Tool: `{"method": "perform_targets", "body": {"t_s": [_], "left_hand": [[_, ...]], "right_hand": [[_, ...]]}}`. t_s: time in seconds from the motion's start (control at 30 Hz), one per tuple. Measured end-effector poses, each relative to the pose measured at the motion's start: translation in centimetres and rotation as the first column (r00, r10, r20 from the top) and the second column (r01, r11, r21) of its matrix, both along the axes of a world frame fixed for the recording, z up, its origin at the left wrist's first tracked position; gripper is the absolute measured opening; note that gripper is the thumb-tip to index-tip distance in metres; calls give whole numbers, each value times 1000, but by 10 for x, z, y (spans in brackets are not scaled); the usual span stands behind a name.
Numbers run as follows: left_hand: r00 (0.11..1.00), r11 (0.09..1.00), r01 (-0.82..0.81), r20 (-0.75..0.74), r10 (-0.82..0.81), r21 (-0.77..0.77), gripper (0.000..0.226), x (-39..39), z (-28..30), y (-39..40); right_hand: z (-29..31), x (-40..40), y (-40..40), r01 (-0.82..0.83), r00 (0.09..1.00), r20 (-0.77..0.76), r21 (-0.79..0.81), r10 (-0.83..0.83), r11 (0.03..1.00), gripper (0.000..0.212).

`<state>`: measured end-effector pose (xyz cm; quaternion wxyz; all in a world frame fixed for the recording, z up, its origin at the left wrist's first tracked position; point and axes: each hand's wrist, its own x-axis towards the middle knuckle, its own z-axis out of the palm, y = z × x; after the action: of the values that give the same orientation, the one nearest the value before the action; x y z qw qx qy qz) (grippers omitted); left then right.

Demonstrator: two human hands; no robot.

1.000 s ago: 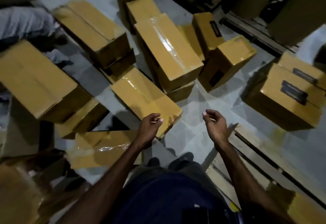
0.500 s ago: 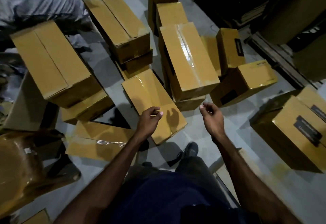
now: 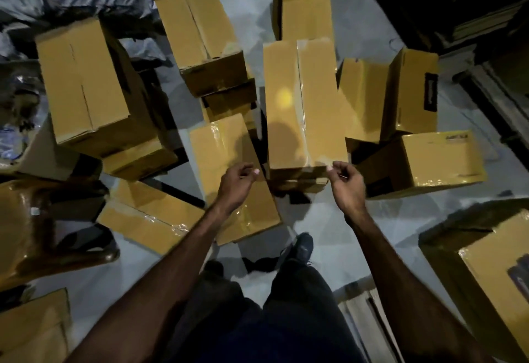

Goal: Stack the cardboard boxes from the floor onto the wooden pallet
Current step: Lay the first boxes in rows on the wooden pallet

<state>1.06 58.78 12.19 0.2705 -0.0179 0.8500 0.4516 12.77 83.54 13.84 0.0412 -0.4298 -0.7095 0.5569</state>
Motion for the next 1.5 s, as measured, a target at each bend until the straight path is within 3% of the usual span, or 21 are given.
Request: {"method": "perform_targets", "body": {"t_s": [0.17, 0.37, 0.43, 0.57, 0.7, 0.8, 0.9, 1.07, 1.23, 1.37, 1.5], "left_hand": [[996, 994, -82, 31, 84, -66, 41, -5, -15, 36], [989, 989, -57, 124, 74, -136, 32, -19, -54, 66], [988, 991, -59, 134, 75, -119, 23, -26, -67, 77], [984, 992, -95, 144, 106, -81, 39, -37, -99, 92], [965, 986, -166, 198, 169, -32, 35, -41, -128, 103], [949, 979, -204, 245, 200, -9, 23, -43, -139, 109], [922, 966, -260, 302, 244, 14, 26, -45, -143, 116], [883, 923, -383, 312, 351, 44, 22, -44, -129, 121], [871, 870, -480, 184, 456, 117, 22, -53, -98, 124], [836, 820, -548, 64, 545, 165, 9, -55, -63, 125], [779, 745, -599, 0, 627, 294, 19, -56, -20, 126]], "right_hand": [[-26, -31, 53, -56, 997, 49, -17, 56, 998, 36], [-75, -64, 96, -63, 990, 126, 4, 62, 998, 40], [-94, -71, 104, -76, 982, 171, 4, 74, 997, 41], [-128, -79, 116, -49, 970, 239, 47, 36, 998, 43], [-146, -90, 125, -19, 966, 258, 129, -15, 991, 53], [-163, -94, 130, -29, 957, 288, 18, 22, 999, 55], [-178, -92, 129, -50, 958, 274, -125, 83, 991, 52], [-170, -91, 120, 9, 978, 210, -149, 22, 989, 53], [-137, -88, 109, 82, 995, 66, -191, -70, 978, 52], [-95, -93, 96, 125, 988, -76, -121, -135, 985, 47], [-46, -101, 86, 197, 962, -174, -89, -210, 976, 62]]}}
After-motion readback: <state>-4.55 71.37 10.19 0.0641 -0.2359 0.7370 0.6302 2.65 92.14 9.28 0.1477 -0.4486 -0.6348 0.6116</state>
